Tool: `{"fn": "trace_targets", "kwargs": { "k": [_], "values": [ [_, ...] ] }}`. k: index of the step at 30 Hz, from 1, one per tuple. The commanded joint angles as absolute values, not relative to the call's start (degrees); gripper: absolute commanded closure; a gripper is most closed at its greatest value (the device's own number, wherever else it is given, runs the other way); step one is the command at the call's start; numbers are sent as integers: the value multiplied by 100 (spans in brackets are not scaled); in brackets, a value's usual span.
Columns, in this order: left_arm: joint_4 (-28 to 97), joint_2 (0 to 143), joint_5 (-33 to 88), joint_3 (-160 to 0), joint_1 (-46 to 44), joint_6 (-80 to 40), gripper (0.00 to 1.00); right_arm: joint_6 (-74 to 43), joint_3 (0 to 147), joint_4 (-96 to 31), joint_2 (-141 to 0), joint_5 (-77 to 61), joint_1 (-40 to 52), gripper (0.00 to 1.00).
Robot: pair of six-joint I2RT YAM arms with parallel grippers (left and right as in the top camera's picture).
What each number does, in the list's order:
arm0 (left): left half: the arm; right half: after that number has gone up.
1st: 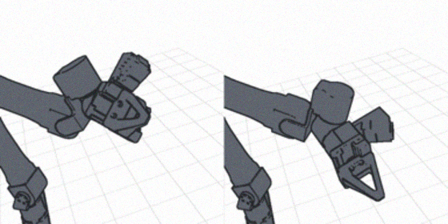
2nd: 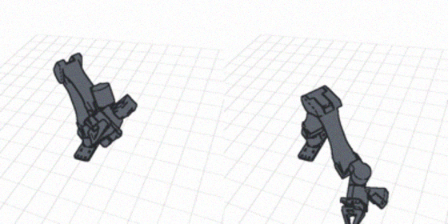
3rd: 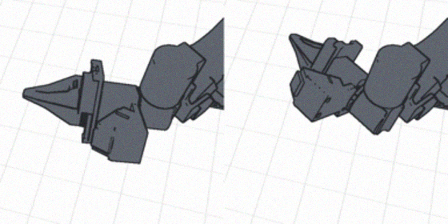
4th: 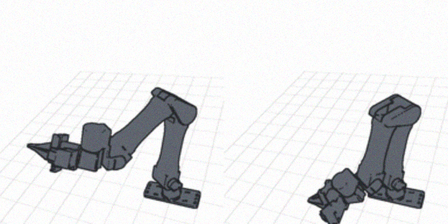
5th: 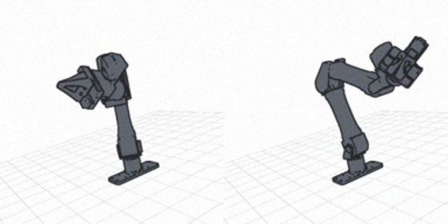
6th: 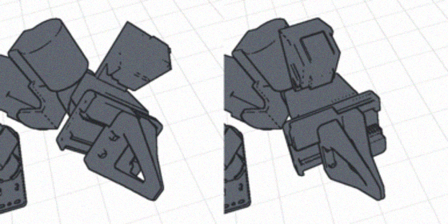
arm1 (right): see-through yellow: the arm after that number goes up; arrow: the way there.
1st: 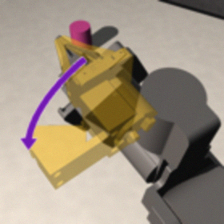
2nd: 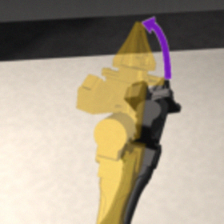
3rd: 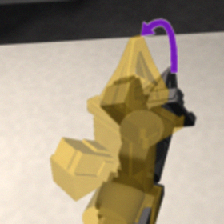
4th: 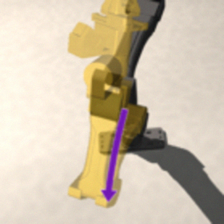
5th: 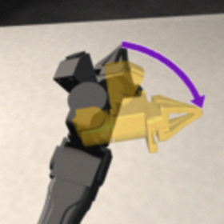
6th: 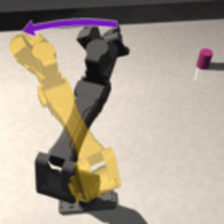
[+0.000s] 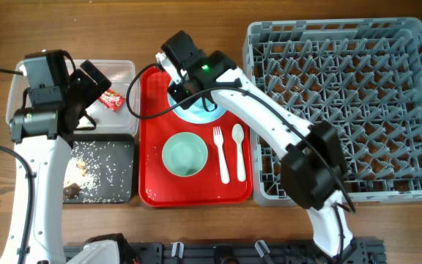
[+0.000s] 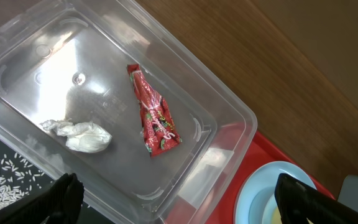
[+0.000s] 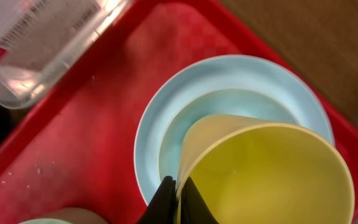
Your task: Sort waste into correct bins and load items into the dishwasher rack
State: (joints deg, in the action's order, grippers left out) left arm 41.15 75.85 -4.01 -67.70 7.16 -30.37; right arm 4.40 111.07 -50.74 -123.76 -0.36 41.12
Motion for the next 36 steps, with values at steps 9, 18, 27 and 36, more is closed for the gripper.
{"fn": "trace_targets", "kwargs": {
  "k": [9, 18, 27, 36],
  "values": [
    [4101, 7585, -395, -6825, 731, -3089, 0, 447, 11316, -5065, -10783, -2202, 3142, 96],
    [4101, 7585, -395, -6825, 731, -3089, 0, 447, 11244, -5367, -10650, -4912, 1356, 96],
    [4101, 7585, -395, -6825, 731, -3089, 0, 449, 10702, -5330, -10650, -5258, 484, 96],
    [4101, 7585, -395, -6825, 731, -3089, 0, 303, 9657, -4434, -10663, -5039, 366, 96]
  ]
}}
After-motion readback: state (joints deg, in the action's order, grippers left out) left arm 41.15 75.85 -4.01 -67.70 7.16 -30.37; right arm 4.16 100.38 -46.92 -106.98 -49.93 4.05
